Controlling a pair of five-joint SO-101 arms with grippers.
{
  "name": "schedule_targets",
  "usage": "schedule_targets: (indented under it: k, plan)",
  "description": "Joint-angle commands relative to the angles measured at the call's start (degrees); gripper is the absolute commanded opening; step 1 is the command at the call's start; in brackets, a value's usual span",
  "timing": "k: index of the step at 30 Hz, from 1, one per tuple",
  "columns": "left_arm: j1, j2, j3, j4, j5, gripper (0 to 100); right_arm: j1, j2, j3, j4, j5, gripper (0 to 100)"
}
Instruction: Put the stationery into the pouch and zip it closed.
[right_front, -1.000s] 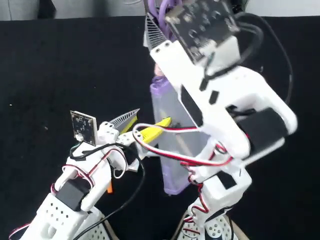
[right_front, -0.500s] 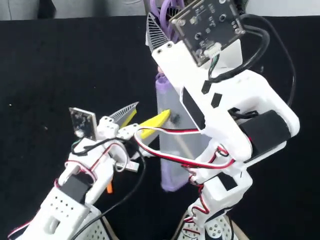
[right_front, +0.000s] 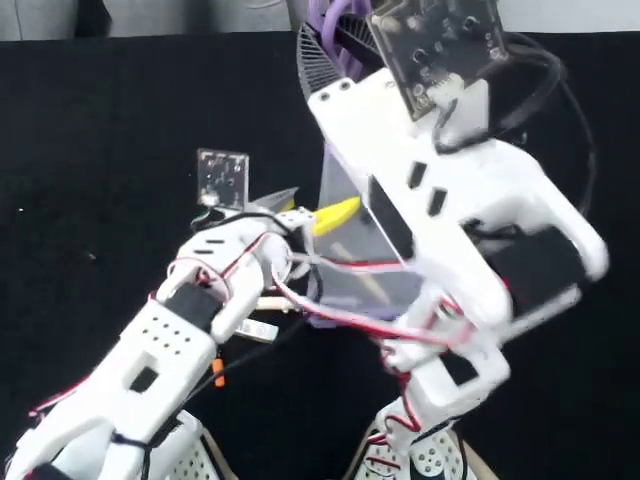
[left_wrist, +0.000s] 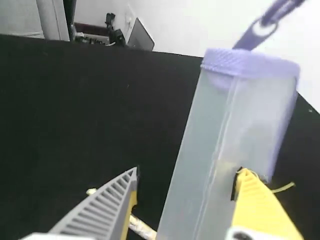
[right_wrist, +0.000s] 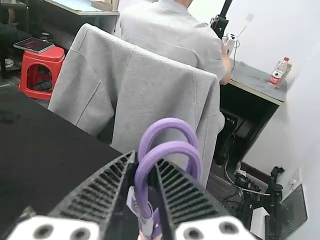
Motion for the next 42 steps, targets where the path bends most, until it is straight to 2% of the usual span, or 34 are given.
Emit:
schedule_targets:
  k: [1,8,16,23,26,31,34,36,42]
  plan:
    - [1.2,2.8,-7.0,-1.1,0.1,31,0.7,-8.9,5.7,1.8,-0.5,1.1]
    - [3.6,3.1,-5.6,-1.1,0.1,31,0.4,-18.8,16.4,1.3,5.5,1.1]
    - [6.0,3.7,-4.9,-1.1,0.1,30,-5.5,-20.9,21.1,0.6,5.9,1.1]
    - [5.9,3.1,-1.7,-1.1,0.1,30,-5.5,-20.9,20.8,0.7,5.9,1.1]
    - [5.6,3.1,-1.6,-1.1,0.1,24,-5.5,-20.9,20.6,1.1,5.9,1.1]
    - [5.6,3.0,-1.5,-1.0,0.1,2,-5.5,-21.8,21.1,1.1,6.0,1.1]
    - [5.6,3.0,-1.5,-0.7,0.1,6,-5.5,-22.7,21.1,1.1,6.0,1.1]
    - [5.6,3.0,-1.5,-0.6,0.1,3,-5.2,-22.9,21.1,1.1,6.0,1.1]
    - [4.7,3.0,0.7,-1.0,0.1,3,1.7,-21.8,21.1,-0.4,6.1,1.1]
